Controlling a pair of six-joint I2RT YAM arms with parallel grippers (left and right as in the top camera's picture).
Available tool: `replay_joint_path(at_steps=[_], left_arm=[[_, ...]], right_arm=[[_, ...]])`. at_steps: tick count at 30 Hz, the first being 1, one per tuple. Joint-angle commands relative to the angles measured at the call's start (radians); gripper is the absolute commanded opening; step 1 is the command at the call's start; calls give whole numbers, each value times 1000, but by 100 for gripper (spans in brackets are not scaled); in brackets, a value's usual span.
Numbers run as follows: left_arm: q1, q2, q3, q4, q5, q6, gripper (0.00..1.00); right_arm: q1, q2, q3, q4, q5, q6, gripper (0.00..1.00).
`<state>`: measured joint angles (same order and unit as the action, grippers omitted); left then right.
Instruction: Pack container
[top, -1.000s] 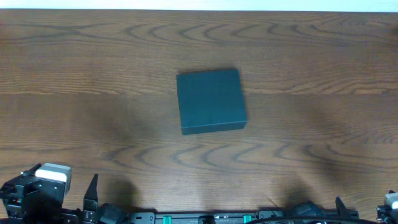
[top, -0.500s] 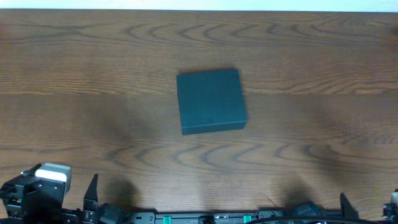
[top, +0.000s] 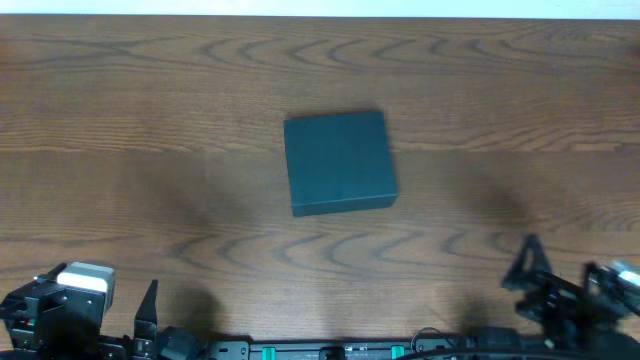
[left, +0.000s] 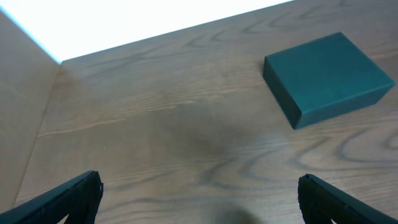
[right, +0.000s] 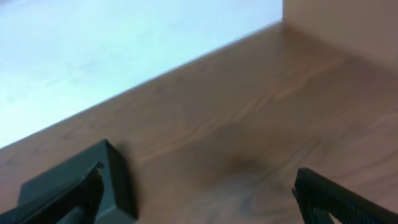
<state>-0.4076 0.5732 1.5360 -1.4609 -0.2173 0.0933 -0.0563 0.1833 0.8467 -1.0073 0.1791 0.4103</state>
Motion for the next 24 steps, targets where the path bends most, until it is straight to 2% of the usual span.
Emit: replay_joint_path(at_steps=[1, 6, 10, 18, 24], left_arm=[[-2, 2, 4, -1, -12, -5, 98], [-2, 2, 4, -1, -12, -5, 99], [-2, 2, 4, -1, -12, -5, 98], [-2, 2, 4, -1, -12, -5, 99], [-2, 2, 4, -1, -12, -5, 98]], right_arm=[[-8, -65, -167, 43, -64, 144, 99], [-8, -130, -362, 159, -83, 162, 99], [-8, -149, -438, 230, -63, 139, 99], [-4, -149, -551, 459, -48, -212, 99], [8, -150, -637, 544, -49, -278, 99]])
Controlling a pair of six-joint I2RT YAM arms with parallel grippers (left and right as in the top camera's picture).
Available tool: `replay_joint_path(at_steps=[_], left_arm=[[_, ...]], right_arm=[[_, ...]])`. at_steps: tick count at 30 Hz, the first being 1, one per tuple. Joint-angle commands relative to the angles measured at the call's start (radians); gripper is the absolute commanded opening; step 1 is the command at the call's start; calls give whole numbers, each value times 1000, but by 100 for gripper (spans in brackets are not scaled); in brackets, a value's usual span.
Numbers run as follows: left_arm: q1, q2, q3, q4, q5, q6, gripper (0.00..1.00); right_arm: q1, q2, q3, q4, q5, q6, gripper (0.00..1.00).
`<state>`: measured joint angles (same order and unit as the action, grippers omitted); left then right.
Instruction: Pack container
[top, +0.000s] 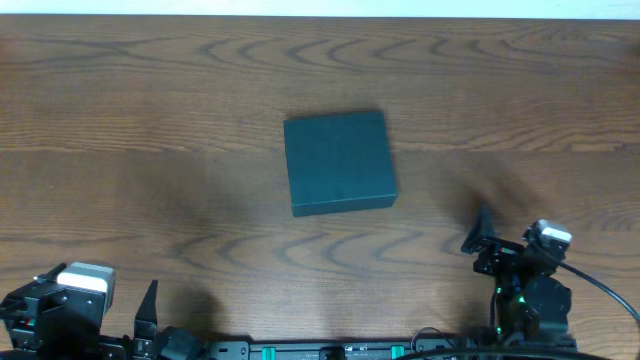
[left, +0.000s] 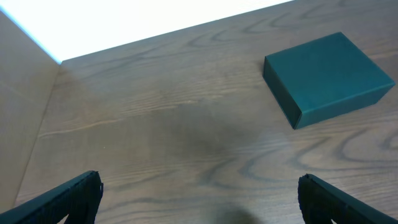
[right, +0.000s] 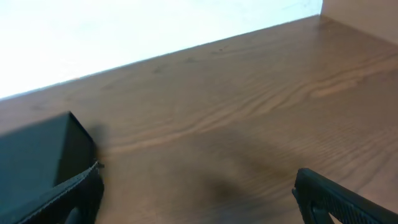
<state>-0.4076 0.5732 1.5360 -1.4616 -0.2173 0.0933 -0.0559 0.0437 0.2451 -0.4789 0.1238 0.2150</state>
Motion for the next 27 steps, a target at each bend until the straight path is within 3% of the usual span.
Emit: replay_joint_path(at_steps=[1, 7, 27], left_arm=[[-2, 2, 4, 0, -12, -5, 98], [-2, 2, 4, 0, -12, -5, 98], [-2, 2, 4, 0, -12, -5, 98]], right_arm=[[8, -12, -49, 24, 7, -82, 99], [10, -39, -128, 77, 6, -82, 99], [11, -39, -129, 86, 3, -82, 99]])
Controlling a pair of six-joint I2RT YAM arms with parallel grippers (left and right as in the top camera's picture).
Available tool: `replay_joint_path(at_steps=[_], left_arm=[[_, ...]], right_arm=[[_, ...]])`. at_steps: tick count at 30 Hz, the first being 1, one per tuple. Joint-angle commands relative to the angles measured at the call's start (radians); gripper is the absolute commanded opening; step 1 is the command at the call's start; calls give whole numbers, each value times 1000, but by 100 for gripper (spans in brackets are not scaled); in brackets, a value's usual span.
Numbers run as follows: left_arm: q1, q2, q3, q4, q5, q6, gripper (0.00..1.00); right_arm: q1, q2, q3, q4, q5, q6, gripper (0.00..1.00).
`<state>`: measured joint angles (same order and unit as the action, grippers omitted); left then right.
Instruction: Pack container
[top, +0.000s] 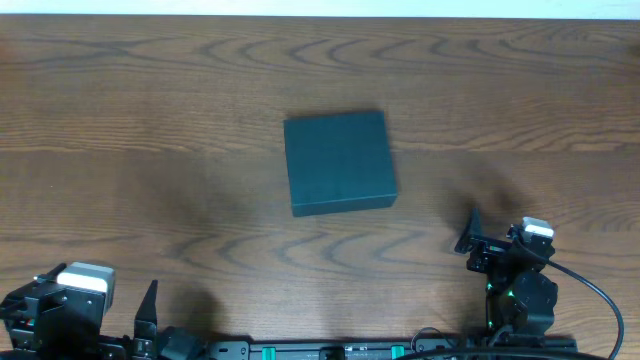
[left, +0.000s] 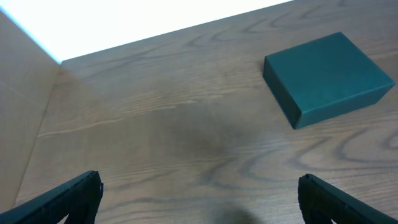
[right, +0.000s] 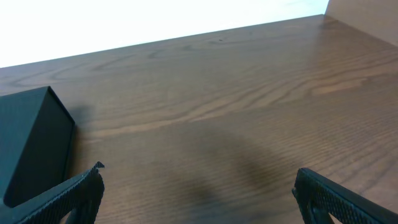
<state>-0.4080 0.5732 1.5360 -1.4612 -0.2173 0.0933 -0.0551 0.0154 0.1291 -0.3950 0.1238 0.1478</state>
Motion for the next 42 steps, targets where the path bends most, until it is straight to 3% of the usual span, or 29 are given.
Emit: replay_joint_path(at_steps=[1, 17, 21, 27, 35, 42], left_arm=[[-1, 2, 4, -1, -12, -5, 98], [-1, 2, 4, -1, -12, -5, 98], [-2, 1, -21, 40, -16, 53, 98], [83, -37, -253, 428, 6, 51, 98], [300, -158, -906, 1195, 146, 51, 98], [315, -261, -1220, 1452, 147, 51, 99]], right_arm=[[11, -10, -13, 2, 3, -15, 99], [11, -10, -13, 2, 3, -15, 99], [11, -10, -13, 2, 3, -14, 99], [11, -10, -13, 2, 3, -15, 99], [11, -10, -13, 2, 3, -15, 99], [11, -10, -13, 2, 3, -15, 99]])
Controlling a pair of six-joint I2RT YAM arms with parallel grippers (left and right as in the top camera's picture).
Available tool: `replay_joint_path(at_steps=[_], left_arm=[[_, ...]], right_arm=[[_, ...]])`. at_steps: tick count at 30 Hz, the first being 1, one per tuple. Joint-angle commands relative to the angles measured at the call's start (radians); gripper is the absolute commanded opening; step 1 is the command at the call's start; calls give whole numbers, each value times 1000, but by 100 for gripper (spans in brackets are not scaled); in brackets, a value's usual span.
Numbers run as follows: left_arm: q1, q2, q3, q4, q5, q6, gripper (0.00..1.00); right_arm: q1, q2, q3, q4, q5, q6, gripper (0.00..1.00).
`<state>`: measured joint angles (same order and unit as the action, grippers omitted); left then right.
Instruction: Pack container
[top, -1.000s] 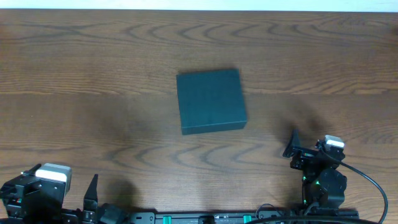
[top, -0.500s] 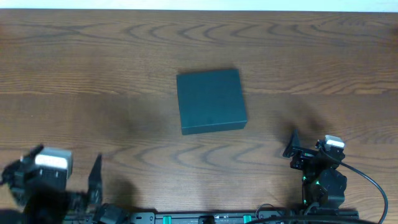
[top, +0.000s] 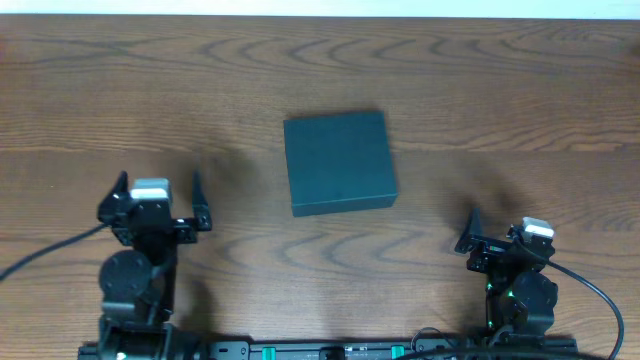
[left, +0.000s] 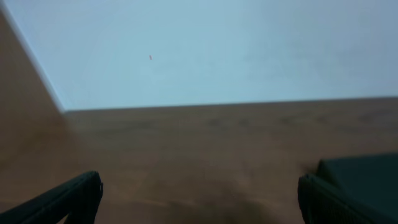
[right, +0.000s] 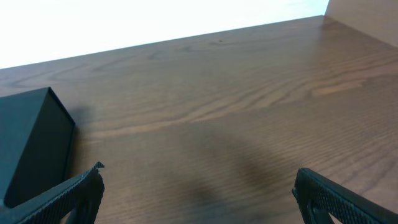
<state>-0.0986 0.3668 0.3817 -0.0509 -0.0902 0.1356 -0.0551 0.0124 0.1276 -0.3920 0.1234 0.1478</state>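
Note:
A closed dark teal box (top: 338, 162) lies flat at the middle of the wooden table. My left gripper (top: 158, 184) stands to its left, open and empty. The blurred left wrist view shows the box (left: 364, 171) low at the right, just beyond the right finger (left: 348, 200). My right gripper (top: 498, 232) is nearer than the box and to its right, also open and empty. In the right wrist view the box (right: 30, 144) sits at the left edge, beyond the gripper (right: 199, 194).
The brown wood-grain table (top: 520, 90) carries nothing else besides the box. A pale wall (right: 155, 18) runs behind its far edge. Tan side panels show at the left (left: 25, 118) and at the far right (right: 367, 12).
My left arm has come up from the near left corner and now stands left of the box; its camera looks low along the table. The right arm and the box have not moved.
Both arms began at the table's near edge, the right one in the far right corner, both open. The right gripper then stood closer in, right of the box, and shifted slightly left. Now the left gripper has come up beside the box. The box stayed put.

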Motion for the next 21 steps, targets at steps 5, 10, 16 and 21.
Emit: replay_joint_path(at_steps=[5, 10, 16, 21], left_arm=[[18, -192, -188, 49, 20, 9, 99], [47, -344, -258, 48, 28, 9, 99], [85, -363, -270, -2, 26, 10, 98], [98, -364, -300, -27, 27, 10, 98]], right_arm=[[11, -7, -11, -1, 3, -15, 99], [11, -7, -11, -1, 3, -15, 99], [11, -7, -11, -1, 3, -15, 99], [11, -7, -11, -1, 3, -15, 99]])
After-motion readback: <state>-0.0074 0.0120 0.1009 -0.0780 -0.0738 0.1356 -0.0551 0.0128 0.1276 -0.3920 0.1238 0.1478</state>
